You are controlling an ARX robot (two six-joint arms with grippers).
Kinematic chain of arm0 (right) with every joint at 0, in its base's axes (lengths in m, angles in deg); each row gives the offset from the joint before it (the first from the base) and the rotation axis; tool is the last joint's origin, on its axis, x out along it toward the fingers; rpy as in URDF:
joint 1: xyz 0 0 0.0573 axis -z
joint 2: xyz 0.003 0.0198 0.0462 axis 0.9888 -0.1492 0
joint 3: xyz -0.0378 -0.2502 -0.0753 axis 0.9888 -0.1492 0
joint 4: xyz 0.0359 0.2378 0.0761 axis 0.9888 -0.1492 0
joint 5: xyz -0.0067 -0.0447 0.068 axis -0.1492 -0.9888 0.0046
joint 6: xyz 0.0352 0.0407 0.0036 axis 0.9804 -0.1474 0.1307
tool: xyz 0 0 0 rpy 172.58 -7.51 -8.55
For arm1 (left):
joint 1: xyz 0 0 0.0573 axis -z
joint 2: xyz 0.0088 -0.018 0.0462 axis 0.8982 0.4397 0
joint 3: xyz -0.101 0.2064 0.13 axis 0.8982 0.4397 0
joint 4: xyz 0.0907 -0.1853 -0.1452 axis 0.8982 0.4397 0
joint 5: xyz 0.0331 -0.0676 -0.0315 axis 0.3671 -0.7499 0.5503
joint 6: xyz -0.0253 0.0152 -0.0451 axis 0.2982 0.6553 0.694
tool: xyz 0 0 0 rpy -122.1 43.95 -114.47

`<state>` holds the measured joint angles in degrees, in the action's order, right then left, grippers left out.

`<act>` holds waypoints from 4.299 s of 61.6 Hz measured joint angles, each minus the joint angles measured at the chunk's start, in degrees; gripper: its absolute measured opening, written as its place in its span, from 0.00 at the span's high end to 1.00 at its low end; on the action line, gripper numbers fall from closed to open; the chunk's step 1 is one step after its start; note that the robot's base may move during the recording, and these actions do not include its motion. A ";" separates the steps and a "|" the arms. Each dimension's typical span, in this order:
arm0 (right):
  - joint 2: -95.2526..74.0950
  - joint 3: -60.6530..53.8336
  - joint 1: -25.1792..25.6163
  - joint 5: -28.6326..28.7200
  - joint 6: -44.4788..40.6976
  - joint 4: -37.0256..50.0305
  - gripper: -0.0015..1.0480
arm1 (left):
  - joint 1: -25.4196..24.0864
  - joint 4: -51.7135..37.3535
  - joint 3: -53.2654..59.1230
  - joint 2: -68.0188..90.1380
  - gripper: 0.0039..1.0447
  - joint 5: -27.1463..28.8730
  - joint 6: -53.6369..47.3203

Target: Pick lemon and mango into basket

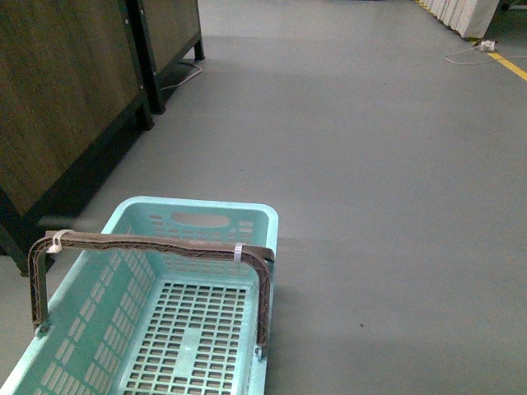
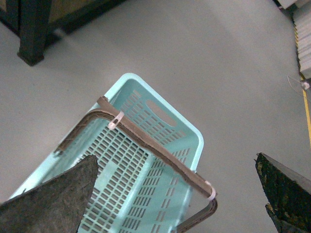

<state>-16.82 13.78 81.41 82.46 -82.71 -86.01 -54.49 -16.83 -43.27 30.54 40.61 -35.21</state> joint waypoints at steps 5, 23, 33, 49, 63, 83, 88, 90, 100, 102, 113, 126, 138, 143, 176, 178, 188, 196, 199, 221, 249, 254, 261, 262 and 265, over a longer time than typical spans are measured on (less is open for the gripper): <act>0.00 0.00 0.00 0.02 0.02 0.00 0.08 | 1.22 -3.48 -4.35 12.20 0.06 0.35 6.40; 0.00 0.00 0.00 0.00 0.02 0.00 0.08 | 9.57 -0.02 -16.55 39.34 0.06 4.09 30.47; 0.00 0.00 0.00 0.02 0.02 0.00 0.08 | 9.92 0.57 -23.71 47.43 0.06 4.57 36.13; 0.00 0.00 0.00 0.00 0.02 0.00 0.08 | 8.35 3.23 -32.74 57.57 0.06 5.03 41.20; 0.00 0.00 0.00 0.00 0.02 0.00 0.08 | 9.07 6.62 -40.28 64.85 0.20 5.44 42.91; 0.00 0.00 0.00 0.00 0.02 0.00 0.08 | 9.42 7.30 -45.86 68.19 0.70 5.14 42.88; 0.00 0.00 0.00 0.02 0.00 0.00 0.08 | 9.22 9.75 -47.58 69.48 0.82 5.11 43.25; 0.00 0.00 0.00 0.00 0.02 0.00 0.08 | 9.14 10.12 -48.02 69.61 0.84 5.05 44.04; 0.00 0.00 0.00 0.02 0.02 0.00 0.08 | 8.22 9.60 -50.47 70.05 0.94 3.82 42.56; 0.00 0.00 0.00 0.00 0.02 0.00 0.08 | 8.13 9.22 -50.42 69.90 0.94 3.82 42.51; 0.00 0.00 0.02 0.02 0.00 0.00 0.08 | 8.02 5.66 -45.09 64.65 0.94 3.30 40.83; 0.00 0.00 0.00 0.00 0.02 0.00 0.08 | 7.32 2.93 -35.89 48.13 0.95 3.02 40.57; 0.00 0.00 0.00 0.00 0.00 0.00 0.08 | 5.79 4.55 -27.58 24.61 0.96 3.26 41.59; 0.00 0.00 0.00 0.00 0.02 0.00 0.08 | 4.98 7.50 -26.40 14.62 0.96 3.23 41.59; 0.00 0.00 0.00 0.00 0.00 0.00 0.08 | 0.04 16.59 -26.36 -1.86 0.96 2.54 39.52; 0.00 0.00 0.00 0.00 0.02 0.00 0.08 | 0.07 16.59 -26.36 -1.86 0.96 2.27 39.52; 0.00 0.00 0.00 0.02 0.02 0.00 0.08 | 0.11 16.61 -26.36 -1.86 0.96 1.66 39.87; 0.00 0.00 0.00 0.02 0.02 0.00 0.08 | 0.09 16.63 -26.36 -1.86 0.96 2.03 39.82; 0.00 0.00 0.00 0.00 0.00 0.00 0.08 | 0.09 16.63 -26.36 -1.86 0.96 2.12 39.80; 0.00 0.00 0.00 0.02 0.02 0.00 0.08 | 0.09 16.66 -26.36 -1.86 0.96 1.97 39.85; 0.00 0.00 0.00 0.00 0.02 0.00 0.08 | 0.09 16.66 -26.36 -1.86 0.96 1.99 39.85; 0.00 0.00 0.00 0.02 0.00 0.00 0.08 | 0.09 16.63 -26.36 -1.86 0.96 1.99 39.80; 0.00 0.00 0.00 0.02 0.02 0.00 0.08 | 0.09 16.63 -26.36 -1.86 0.96 1.99 39.80; 0.00 0.00 0.00 0.02 0.00 0.00 0.08 | 0.09 16.63 -26.36 -1.86 0.96 1.99 39.80; 0.00 0.00 0.00 0.02 0.00 0.00 0.08 | 0.09 16.63 -26.36 -1.86 0.96 1.97 39.80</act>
<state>-16.82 13.78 81.41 82.48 -82.71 -86.01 -54.40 -0.20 -69.63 28.68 42.57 4.59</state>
